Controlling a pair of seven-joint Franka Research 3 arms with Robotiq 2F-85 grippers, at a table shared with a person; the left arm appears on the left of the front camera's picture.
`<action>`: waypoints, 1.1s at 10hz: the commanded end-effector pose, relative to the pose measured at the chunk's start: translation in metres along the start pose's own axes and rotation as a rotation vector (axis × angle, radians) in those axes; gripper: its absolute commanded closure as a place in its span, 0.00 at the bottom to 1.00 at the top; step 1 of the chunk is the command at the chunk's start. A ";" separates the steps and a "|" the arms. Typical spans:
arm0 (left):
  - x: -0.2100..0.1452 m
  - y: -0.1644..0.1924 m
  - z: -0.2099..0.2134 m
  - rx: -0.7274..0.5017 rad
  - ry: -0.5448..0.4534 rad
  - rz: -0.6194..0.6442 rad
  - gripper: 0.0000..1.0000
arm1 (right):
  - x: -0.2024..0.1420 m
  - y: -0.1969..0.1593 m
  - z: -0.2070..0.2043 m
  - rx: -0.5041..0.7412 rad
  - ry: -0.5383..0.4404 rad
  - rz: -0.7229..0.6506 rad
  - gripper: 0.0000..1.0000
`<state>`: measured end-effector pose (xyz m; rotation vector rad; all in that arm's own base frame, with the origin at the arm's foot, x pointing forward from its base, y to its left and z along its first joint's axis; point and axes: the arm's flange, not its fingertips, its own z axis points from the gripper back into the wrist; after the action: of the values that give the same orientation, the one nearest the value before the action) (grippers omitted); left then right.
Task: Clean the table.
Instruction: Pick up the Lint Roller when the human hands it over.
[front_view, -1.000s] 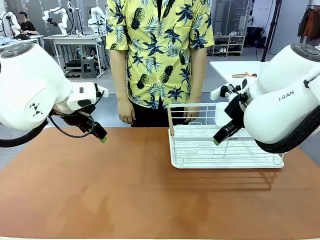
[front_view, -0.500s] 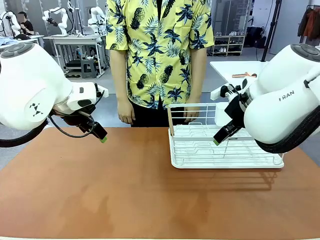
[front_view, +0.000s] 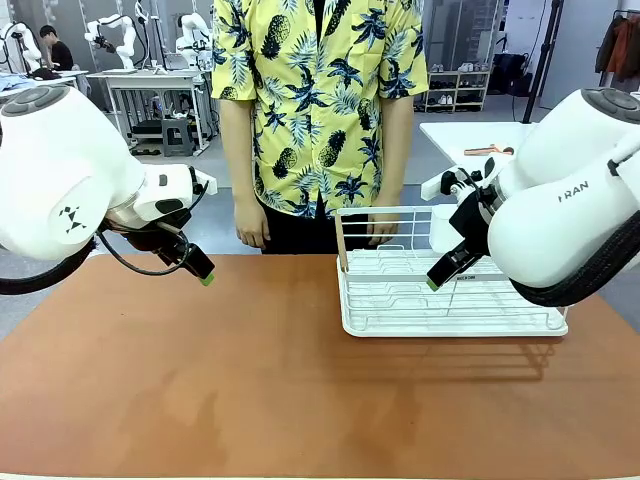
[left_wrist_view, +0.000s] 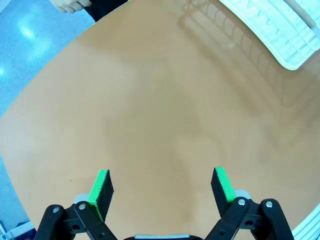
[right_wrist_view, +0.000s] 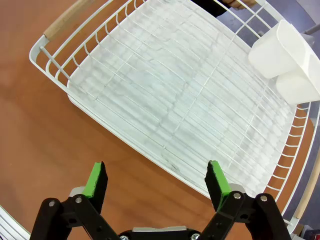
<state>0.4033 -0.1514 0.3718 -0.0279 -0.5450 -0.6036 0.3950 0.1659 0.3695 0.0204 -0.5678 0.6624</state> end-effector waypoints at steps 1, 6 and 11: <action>0.000 0.000 0.000 0.000 0.000 0.001 0.00 | 0.001 0.000 0.001 0.000 -0.004 -0.001 0.00; 0.028 0.113 0.099 -0.587 0.019 0.299 0.00 | 0.040 -0.105 0.094 0.365 -0.028 -0.376 0.00; -0.094 0.254 0.158 -0.954 -0.277 0.779 0.00 | -0.035 -0.225 0.137 0.809 -0.086 -0.809 0.00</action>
<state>0.3924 0.1310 0.5103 -1.1584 -0.4196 -0.2085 0.4245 -0.0466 0.5210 0.9400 -0.3228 0.1660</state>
